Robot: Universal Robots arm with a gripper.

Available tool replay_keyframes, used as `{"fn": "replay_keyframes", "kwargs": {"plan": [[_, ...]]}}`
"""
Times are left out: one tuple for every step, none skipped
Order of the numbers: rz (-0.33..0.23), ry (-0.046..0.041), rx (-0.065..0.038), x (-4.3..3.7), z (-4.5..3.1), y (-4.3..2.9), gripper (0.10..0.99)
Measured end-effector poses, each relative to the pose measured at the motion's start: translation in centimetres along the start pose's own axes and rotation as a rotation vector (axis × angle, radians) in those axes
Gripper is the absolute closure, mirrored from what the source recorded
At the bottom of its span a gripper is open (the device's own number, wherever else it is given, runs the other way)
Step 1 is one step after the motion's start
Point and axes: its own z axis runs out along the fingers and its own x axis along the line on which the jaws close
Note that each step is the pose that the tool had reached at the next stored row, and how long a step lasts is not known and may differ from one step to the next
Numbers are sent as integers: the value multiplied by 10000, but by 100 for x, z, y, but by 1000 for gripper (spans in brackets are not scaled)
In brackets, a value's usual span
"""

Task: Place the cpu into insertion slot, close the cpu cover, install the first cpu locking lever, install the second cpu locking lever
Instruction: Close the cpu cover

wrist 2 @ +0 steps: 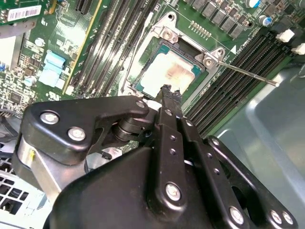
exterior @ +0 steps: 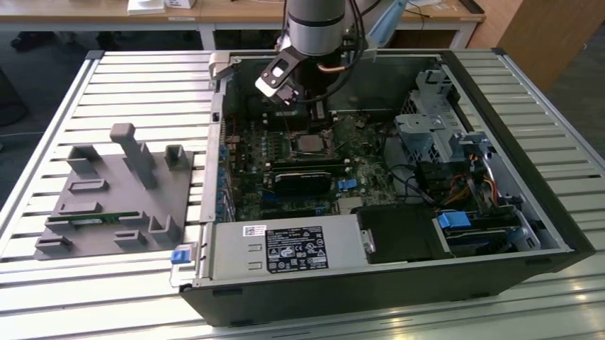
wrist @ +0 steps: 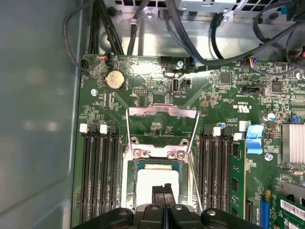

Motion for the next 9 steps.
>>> {"fn": "replay_keyframes", "kwargs": {"plan": [[2, 0, 0, -12, 0, -1, 980], [1, 0, 0, -21, 0, -1, 980], [1, -1, 0, -28, 0, -1, 980], [1, -1, 0, -38, 0, -1, 980], [1, 0, 0, -45, 0, -1, 980], [1, -1, 1, -50, 0, -1, 980], [1, 1, 9, -52, 1, 1, 980], [2, 1, 28, -51, 2, 14, 980], [4, 0, 67, -52, 3, 43, 980]]}}
